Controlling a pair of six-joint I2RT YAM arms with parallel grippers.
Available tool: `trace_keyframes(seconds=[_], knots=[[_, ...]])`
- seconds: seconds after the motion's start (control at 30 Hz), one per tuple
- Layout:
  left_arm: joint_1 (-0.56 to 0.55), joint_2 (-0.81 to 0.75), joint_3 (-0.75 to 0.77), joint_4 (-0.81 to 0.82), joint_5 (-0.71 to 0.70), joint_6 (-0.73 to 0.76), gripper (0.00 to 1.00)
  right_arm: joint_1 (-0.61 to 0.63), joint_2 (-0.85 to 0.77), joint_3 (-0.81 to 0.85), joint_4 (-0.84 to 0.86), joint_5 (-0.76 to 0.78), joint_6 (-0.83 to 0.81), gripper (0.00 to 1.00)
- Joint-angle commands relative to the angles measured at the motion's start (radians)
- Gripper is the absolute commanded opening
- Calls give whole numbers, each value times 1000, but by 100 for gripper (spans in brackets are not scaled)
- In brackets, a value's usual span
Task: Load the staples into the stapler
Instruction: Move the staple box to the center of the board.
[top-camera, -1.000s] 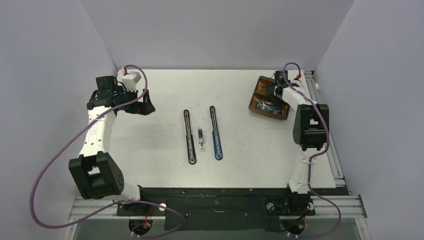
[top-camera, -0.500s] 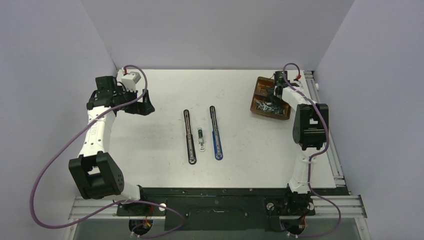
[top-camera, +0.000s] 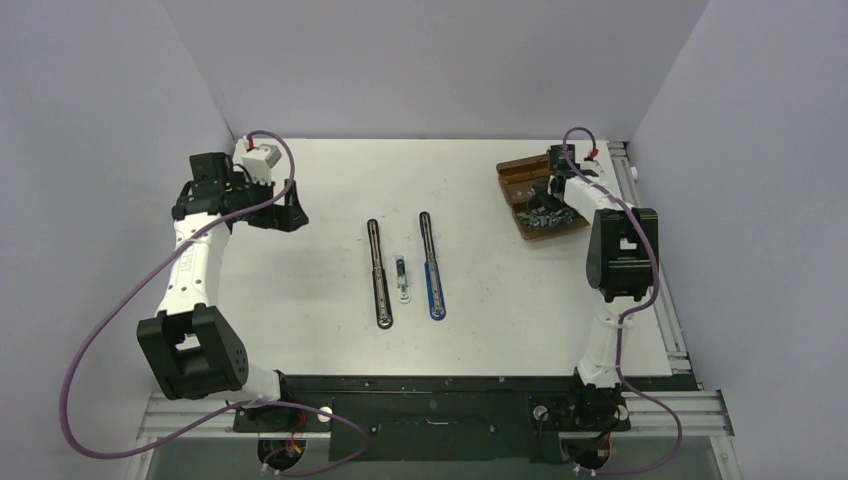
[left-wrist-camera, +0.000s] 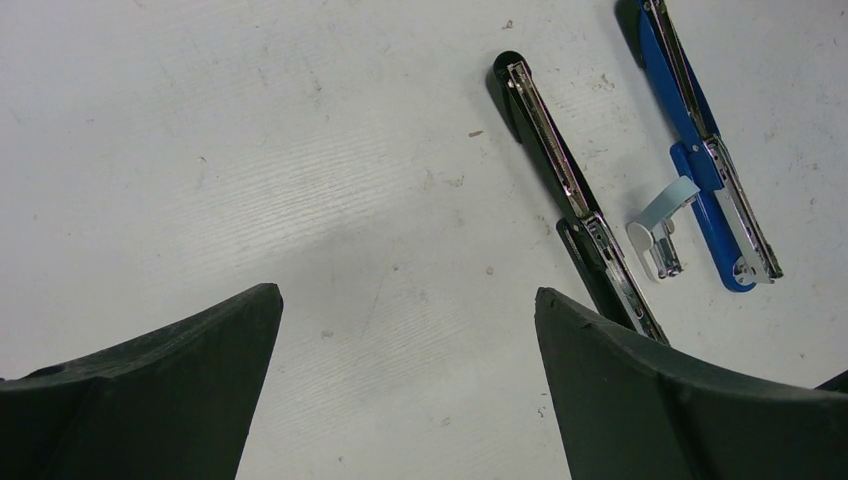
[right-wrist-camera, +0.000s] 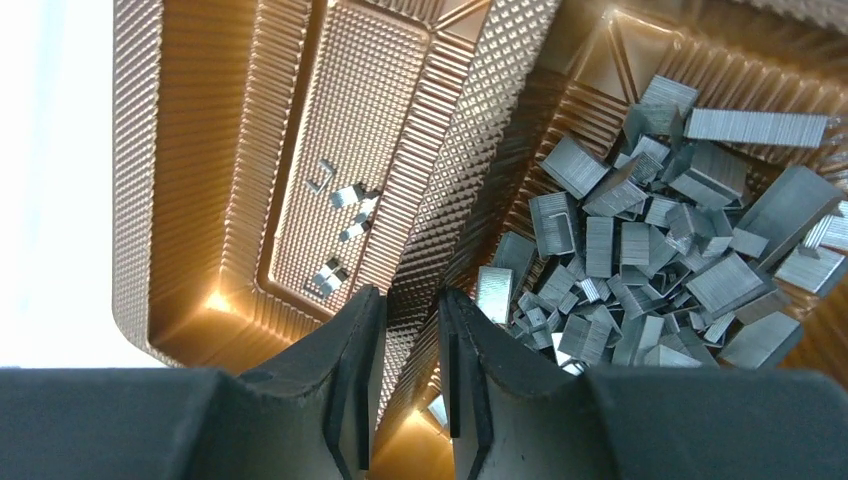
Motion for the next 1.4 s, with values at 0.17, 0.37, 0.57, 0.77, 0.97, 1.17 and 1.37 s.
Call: trace_keyframes(seconds=[0.17,0.37,0.57,0.77,0.97,1.17,1.37], knots=[[7,-57,-9,-5,38,21,96,6,-129,-217,-21,-29,-234,9],[7,-70,-31,-1,45,23,96,32,-225,-374,-9,-40,-387,9],[6,-63,-36,-2,55,19,96,99,-313,-480,-33,-40,-535,8],[4,-62,-45,0,76,3,96,128,-431,-623,-4,-57,-561,8],[4,-63,-51,-4,84,-17,96,128,-481,-663,-13,-62,-591,11],[2,-71,-56,-4,103,-44,96,115,-539,-662,-30,-68,-612,27],[2,-74,-63,1,117,-73,96,71,-623,-648,-49,-78,-605,46]])
